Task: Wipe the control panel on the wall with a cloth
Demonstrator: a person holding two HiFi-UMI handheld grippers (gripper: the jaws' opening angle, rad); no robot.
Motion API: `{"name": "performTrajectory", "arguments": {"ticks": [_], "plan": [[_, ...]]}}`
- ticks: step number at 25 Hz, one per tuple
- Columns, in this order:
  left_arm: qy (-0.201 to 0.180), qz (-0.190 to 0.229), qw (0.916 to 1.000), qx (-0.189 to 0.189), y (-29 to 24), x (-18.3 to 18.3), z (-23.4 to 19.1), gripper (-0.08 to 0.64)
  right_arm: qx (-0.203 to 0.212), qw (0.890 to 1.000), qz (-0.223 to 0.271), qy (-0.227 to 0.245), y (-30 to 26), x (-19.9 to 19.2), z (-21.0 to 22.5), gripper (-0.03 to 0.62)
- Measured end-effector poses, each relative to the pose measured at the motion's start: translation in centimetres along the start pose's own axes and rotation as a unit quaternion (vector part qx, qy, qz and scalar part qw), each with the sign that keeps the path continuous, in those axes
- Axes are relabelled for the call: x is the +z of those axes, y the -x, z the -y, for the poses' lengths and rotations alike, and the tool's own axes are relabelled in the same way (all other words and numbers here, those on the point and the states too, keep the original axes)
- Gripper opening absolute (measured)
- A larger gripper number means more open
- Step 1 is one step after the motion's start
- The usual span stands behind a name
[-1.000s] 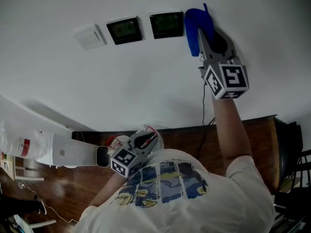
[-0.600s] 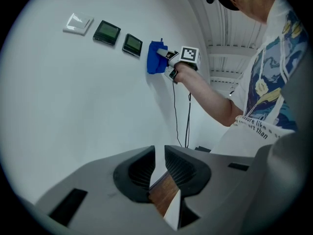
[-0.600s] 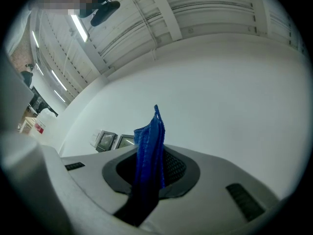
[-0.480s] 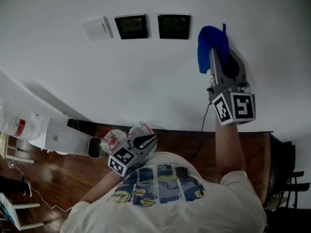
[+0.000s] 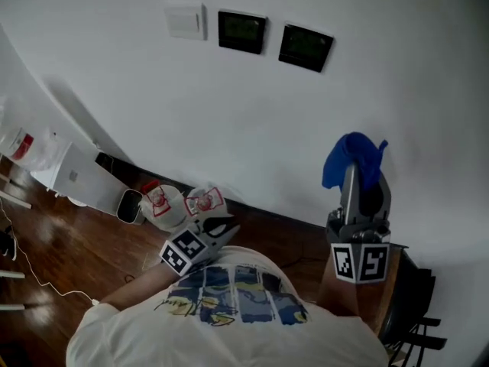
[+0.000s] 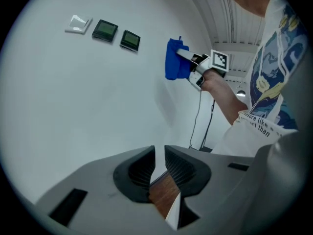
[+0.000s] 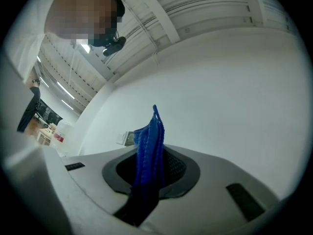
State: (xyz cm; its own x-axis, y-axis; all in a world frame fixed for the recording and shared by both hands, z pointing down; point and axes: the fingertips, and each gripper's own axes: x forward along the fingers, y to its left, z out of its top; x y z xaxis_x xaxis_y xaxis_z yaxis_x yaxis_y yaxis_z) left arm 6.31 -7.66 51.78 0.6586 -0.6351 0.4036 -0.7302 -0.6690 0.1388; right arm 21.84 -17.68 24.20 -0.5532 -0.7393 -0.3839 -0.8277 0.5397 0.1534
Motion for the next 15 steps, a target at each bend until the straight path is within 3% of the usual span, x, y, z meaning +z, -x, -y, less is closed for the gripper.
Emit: {"name": "performTrajectory", "arguments": {"ticks": [7,15], "plan": [[-0.019,-0.003,0.9997,0.013,-0.8,0.1,0.6,0.061,0.013,0.997,-0.066,-0.038,6.4,-3.4,-3.2,0.092],[-0.034,-0.015,0.9993,-0.001,-1.9,0.6,1.6,0.061,0.011,0.993,-0.098,-0.065,7.2,-6.4,-2.3,0.091]]}}
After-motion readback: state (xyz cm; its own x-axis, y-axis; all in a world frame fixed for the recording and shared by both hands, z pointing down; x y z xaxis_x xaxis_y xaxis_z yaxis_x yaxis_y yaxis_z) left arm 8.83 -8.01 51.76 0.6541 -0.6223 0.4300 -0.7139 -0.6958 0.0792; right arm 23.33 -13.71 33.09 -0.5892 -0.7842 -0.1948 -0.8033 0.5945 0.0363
